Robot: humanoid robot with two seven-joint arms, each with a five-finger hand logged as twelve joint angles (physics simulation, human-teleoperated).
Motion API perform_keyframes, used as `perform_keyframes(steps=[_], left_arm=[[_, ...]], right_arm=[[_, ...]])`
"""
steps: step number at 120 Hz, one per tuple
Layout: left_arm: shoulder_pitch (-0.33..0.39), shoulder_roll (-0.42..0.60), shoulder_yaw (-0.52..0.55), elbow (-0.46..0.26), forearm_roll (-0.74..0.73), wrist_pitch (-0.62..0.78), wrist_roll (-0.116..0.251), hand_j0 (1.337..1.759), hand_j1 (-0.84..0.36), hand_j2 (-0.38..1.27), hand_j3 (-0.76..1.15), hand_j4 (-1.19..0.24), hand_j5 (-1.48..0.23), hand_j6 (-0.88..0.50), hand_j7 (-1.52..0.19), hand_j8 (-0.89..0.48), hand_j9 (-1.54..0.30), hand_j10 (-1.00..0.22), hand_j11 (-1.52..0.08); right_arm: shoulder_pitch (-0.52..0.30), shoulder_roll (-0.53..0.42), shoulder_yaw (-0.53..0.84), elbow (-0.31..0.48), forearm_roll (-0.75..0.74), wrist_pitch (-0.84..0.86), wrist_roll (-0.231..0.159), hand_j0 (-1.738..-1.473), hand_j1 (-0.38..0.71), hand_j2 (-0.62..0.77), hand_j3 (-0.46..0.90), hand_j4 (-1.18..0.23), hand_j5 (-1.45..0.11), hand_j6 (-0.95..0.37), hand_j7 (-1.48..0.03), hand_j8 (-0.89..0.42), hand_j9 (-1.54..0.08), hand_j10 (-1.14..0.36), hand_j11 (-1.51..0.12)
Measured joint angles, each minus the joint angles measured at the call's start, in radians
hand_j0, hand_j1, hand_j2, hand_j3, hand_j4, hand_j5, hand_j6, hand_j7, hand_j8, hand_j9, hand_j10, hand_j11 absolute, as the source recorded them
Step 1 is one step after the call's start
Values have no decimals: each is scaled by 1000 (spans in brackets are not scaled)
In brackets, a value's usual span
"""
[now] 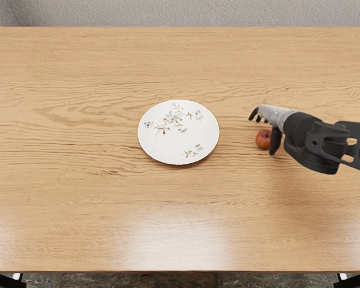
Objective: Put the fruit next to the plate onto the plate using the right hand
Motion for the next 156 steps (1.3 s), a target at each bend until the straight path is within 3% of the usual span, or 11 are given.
perform_keyframes(steps=[53,92,125,135,136,156], left_arm=[[0,0,0,0,0,0,0,1658,349,0,0,0,0,0,0,0,0,0,0],[0,0,0,0,0,0,0,1658,349,0,0,0,0,0,0,0,0,0,0],[0,0,0,0,0,0,0,1658,349,0,0,0,0,0,0,0,0,0,0],[0,0,0,0,0,0,0,1658,349,0,0,0,0,0,0,0,0,0,0],[0,0,0,0,0,0,0,1658,349,0,0,0,0,0,0,0,0,0,0],[0,0,0,0,0,0,0,1658,349,0,0,0,0,0,0,0,0,0,0]], right_arm=[[-13,23,-9,1,-8,-6,0,-1658,151,-81,0,-420,-544,-421,-543,-421,-544,-420,-544],[-14,-1,-7,24,-7,-7,0,-1658,219,-104,0,-481,-620,-481,-621,-442,-622,-479,-622],[-18,-2,-8,16,-8,-5,0,-1654,319,65,0,-545,-726,-553,-715,-389,-736,-440,-739],[-26,2,-8,10,-10,-3,0,-1647,338,68,0,-540,-759,-561,-726,-351,-772,-419,-782],[-27,2,-7,9,-10,-3,-1,-1645,350,20,0,-539,-763,-562,-727,-345,-776,-412,-787],[-35,3,-1,3,-10,-4,0,-1648,361,165,0,-581,-781,-596,-764,-361,-791,-417,-821]])
